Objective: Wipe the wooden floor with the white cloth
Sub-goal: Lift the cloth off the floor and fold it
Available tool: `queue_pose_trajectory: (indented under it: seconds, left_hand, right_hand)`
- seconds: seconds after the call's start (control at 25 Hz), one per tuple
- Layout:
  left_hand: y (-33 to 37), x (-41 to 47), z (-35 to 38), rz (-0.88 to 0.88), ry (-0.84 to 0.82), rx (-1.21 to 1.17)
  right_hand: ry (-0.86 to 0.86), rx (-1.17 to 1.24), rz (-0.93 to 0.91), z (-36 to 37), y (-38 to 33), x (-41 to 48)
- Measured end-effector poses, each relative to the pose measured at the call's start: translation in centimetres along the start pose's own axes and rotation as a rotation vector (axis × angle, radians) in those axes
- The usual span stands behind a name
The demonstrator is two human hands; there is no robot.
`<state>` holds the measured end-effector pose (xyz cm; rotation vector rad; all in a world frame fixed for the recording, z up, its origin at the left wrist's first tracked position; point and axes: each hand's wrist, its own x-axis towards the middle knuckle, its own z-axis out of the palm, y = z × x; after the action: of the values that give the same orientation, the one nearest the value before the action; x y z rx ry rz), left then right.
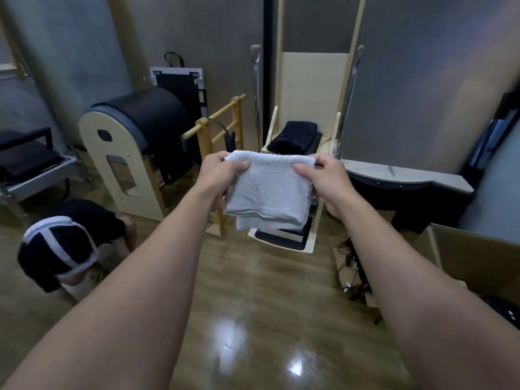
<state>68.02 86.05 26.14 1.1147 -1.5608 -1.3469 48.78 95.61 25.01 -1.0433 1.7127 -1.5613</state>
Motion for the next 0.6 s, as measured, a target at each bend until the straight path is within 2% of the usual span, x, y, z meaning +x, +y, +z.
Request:
queue_pose_trajectory:
  seconds: [0.12,0.24,0.44,0.6]
  left_hand:
    - [0.0,8.4,1.8,0.070,0.041,0.053]
    - [0.6,16.4,3.4,0.203,0.066,0.159]
    - [1.2,29.9,8.2,0.157,0.051,0.119]
    - [1.5,39.4,12.8,0.153,0.025,0.079]
  right_hand:
    - [0.126,0.170,0.014,1.2,-0.3,7.2]
    - [0.177,0.166,-0.015,2.1,-0.6,14.4]
    - [0.289,0.117,-0.047,1.5,0.6,27.6]
    - [0.306,0.111,-0.078,-0.6,2.4,38.1]
